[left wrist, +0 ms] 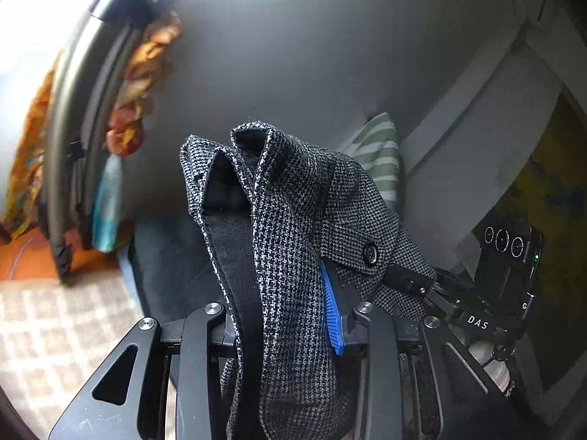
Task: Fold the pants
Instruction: 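Carry the folded shorts with both tools and lower them onto the trouser stack, then open both tools and withdraw from the stack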
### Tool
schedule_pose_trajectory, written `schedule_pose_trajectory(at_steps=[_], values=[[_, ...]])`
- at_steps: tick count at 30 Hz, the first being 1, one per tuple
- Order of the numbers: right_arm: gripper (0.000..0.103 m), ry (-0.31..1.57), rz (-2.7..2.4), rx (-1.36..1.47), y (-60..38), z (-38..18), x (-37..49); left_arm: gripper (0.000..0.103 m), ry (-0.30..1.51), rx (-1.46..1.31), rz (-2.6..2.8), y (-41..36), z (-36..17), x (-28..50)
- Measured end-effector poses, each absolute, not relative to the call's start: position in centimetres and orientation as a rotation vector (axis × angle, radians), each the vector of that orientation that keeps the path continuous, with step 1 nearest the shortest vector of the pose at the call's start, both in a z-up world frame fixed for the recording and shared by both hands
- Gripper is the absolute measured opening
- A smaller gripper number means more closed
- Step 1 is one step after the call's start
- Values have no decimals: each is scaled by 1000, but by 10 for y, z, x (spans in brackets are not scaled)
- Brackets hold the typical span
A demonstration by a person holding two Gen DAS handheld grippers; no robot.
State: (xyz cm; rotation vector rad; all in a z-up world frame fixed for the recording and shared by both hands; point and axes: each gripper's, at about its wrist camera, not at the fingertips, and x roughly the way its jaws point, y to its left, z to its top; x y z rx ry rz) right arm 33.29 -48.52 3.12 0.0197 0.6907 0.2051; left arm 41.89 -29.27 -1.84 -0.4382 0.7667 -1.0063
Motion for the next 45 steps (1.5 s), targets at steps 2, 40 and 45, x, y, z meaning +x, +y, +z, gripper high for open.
schedule_pose_trajectory(at_steps=[2, 40, 45], values=[[12, 699, 207, 11, -495, 24, 346, 31, 773, -440, -994, -300, -25, 427], [66, 746, -44, 118, -531, -15, 335, 50, 848, -164, -761, -275, -42, 408], [71, 704, -58, 135, -509, 1, 298, 58, 812, -152, -774, -260, -28, 373]])
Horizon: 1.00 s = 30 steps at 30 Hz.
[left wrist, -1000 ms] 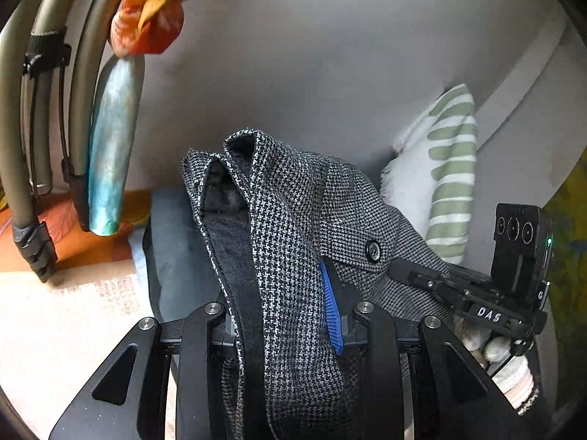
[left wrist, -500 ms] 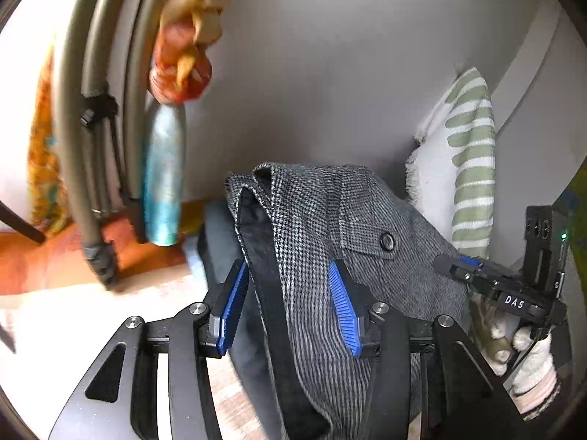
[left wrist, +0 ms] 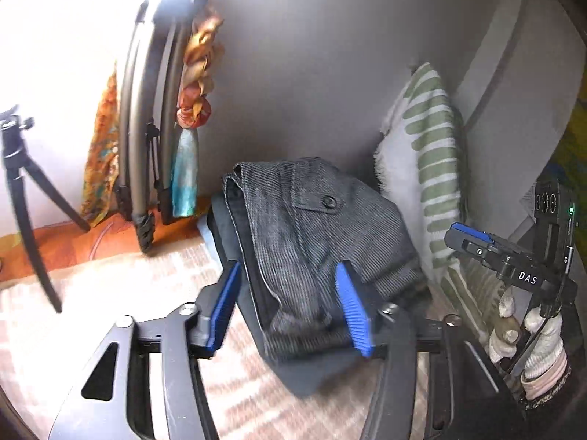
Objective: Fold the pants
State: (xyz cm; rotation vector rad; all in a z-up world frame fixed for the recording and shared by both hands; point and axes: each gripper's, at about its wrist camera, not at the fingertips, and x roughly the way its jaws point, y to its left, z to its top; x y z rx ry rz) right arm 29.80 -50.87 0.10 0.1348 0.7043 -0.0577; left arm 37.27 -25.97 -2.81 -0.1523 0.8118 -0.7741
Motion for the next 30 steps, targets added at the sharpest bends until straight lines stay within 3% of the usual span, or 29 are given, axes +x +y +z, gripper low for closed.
schedule_pose_trajectory(at_steps=[7, 9, 19, 30], values=[[77, 670, -90, 104, -474, 4, 247, 64, 765, -81, -791, -237, -14, 318], [80, 646, -111, 119, -468, 5, 231, 71, 754, -68, -792, -231, -12, 305], [103, 585, -191, 103, -427, 3, 161, 74, 708, -37, -793, -191, -11, 237], [103, 590, -273, 66, -382, -11, 129, 79, 659, 5, -692, -155, -21, 198]])
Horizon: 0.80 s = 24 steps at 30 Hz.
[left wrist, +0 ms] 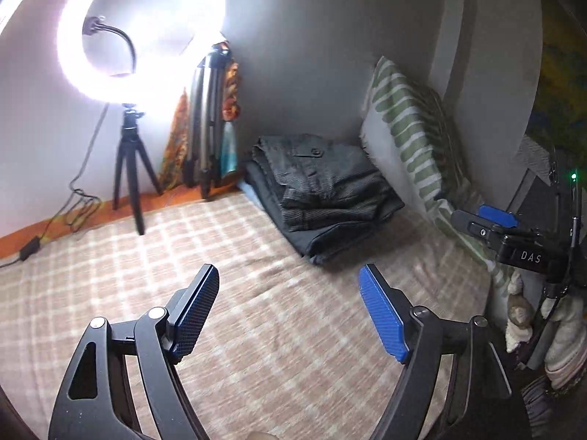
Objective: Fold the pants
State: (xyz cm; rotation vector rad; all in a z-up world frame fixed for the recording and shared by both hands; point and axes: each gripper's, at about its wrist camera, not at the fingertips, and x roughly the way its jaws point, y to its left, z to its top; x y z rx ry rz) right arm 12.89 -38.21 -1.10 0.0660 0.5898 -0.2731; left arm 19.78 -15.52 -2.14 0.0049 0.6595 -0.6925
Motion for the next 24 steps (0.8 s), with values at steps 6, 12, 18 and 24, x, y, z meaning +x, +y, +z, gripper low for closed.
schedule_pose_trajectory(at_steps=[6, 12, 18, 24], values=[[103, 577, -289, 59, -363, -20, 120, 81, 650, 24, -656, -147, -25, 186], [103, 558, -285, 88, -360, -23, 117, 84, 634, 15, -655, -143, -27, 177], [103, 538, -289, 88, -358, -22, 120, 86, 648, 27, -649, -146, -30, 177], [103, 536, -293, 55, -352, -25, 121, 96, 648, 7, -632, -140, -29, 178]])
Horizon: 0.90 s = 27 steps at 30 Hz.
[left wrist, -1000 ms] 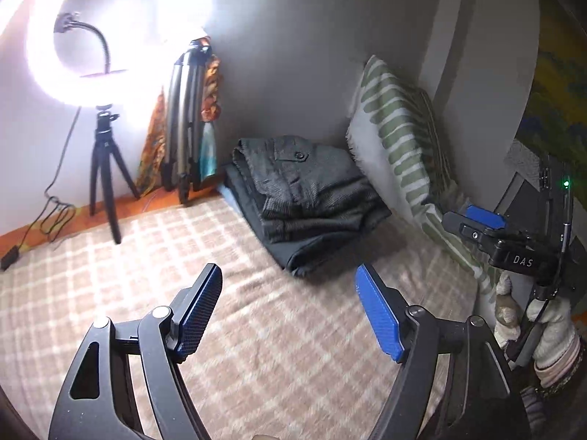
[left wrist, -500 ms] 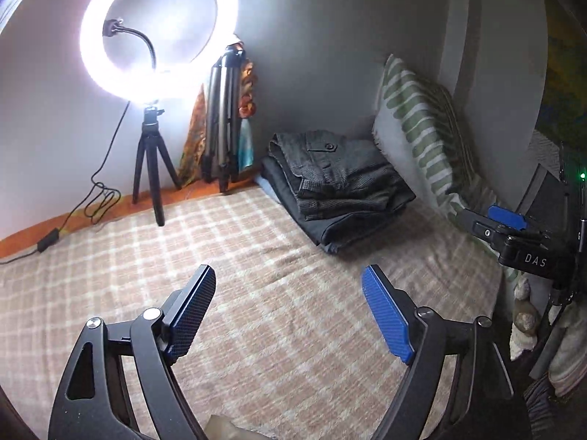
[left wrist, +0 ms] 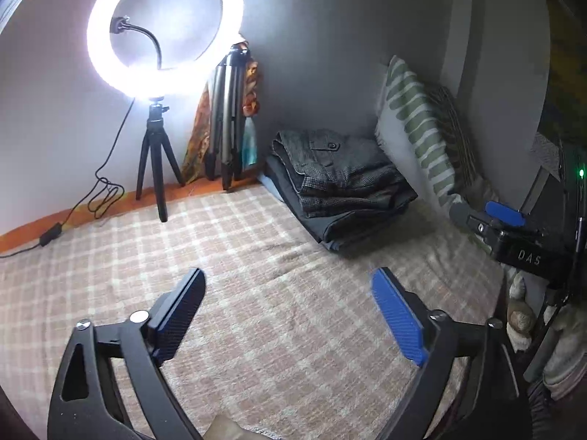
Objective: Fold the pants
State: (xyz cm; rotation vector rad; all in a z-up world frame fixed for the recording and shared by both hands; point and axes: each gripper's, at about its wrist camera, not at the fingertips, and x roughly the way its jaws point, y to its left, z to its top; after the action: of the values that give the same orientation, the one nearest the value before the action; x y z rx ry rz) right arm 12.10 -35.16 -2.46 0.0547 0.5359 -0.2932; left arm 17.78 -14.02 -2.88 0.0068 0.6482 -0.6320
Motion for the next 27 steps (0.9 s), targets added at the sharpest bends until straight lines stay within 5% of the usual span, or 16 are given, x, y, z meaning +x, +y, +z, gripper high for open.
schedule_pose_trajectory(at_steps=[4, 27], values=[[103, 536, -294, 57, -351, -26, 120, 102, 638, -15, -617, -136, -25, 177], [103, 528, -310, 57, -349, -27, 118, 102, 640, 27, -596, -137, -28, 174]])
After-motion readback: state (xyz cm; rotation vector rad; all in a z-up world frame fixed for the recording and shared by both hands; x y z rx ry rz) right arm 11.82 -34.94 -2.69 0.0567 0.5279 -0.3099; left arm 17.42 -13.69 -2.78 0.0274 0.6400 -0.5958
